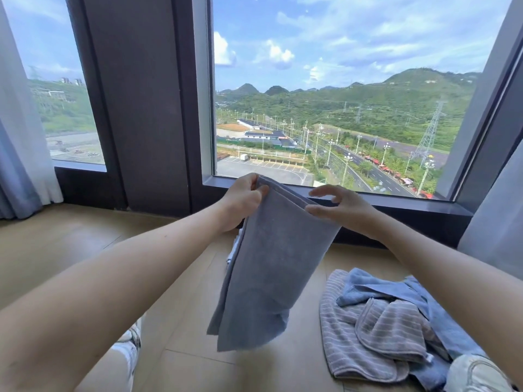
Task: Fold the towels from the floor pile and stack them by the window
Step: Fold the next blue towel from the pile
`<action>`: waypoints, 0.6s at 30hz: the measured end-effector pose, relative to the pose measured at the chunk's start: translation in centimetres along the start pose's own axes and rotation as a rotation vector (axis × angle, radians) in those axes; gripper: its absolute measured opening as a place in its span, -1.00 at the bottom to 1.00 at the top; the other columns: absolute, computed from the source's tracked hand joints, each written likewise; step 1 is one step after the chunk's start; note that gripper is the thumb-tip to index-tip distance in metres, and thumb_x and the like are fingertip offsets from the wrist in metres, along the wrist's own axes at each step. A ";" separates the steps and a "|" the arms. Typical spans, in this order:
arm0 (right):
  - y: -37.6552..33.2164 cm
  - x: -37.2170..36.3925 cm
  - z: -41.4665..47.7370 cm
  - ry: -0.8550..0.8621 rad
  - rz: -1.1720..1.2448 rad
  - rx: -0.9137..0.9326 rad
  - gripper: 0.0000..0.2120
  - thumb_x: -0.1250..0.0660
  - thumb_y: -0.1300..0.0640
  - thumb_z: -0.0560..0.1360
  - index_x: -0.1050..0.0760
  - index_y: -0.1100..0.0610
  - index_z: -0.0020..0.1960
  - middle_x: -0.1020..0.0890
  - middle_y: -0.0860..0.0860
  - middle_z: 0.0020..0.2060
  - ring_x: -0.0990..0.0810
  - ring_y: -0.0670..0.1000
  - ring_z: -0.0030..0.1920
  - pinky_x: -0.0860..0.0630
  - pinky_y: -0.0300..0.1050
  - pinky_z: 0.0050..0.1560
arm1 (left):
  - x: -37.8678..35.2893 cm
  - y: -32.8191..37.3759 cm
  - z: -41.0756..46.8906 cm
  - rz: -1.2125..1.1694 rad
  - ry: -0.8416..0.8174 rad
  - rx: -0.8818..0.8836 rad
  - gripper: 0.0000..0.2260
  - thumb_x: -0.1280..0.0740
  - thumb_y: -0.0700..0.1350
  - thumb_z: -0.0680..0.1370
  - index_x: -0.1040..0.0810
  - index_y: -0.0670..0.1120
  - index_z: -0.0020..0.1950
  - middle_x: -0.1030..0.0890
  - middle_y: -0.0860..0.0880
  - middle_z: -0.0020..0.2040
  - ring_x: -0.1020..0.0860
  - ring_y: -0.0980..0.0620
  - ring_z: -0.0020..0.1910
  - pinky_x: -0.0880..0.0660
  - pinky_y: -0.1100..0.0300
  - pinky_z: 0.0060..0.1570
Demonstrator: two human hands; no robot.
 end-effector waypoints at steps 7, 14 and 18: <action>-1.2 -0.8 -0.4 0.073 0.008 0.211 -0.76 -0.38 -0.08 0.43 -0.43 -0.13 0.06 -0.51 -0.19 0.07 -0.59 -0.09 -0.04 -0.45 -0.17 -0.06 | 0.3 -0.2 0.3 -0.008 0.025 -0.007 -0.88 -0.15 -0.19 0.63 -0.44 -0.11 0.12 -0.53 -0.01 -0.03 -0.49 0.08 -0.03 -0.44 0.34 -0.06; -0.9 -1.5 -0.6 0.038 -0.175 0.320 -0.77 -0.38 -0.03 0.46 -0.54 -0.03 0.10 -0.58 -0.08 -0.08 -0.48 -0.07 -0.19 -0.40 -0.14 -0.10 | 1.1 -0.4 0.4 0.000 0.060 -0.004 -0.89 -0.16 -0.19 0.63 -0.43 -0.11 0.12 -0.52 -0.08 0.06 -0.48 0.01 0.04 -0.44 0.22 0.05; -0.8 -1.4 -0.6 0.055 -0.221 0.305 -0.67 -0.40 0.05 0.45 -0.47 -0.01 0.19 -0.51 -0.09 -0.04 -0.45 -0.07 -0.19 -0.37 -0.17 -0.10 | 1.3 -0.6 0.6 0.007 0.072 -0.017 -0.90 -0.16 -0.19 0.63 -0.42 -0.10 0.11 -0.51 -0.07 0.06 -0.47 0.02 0.03 -0.42 0.33 -0.06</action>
Point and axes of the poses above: each hand's wrist, its own z-axis towards the middle knuckle, its own x-axis out of the back of the hand, y = z × x, the point moved 4 cm from there along z, towards the middle knuckle
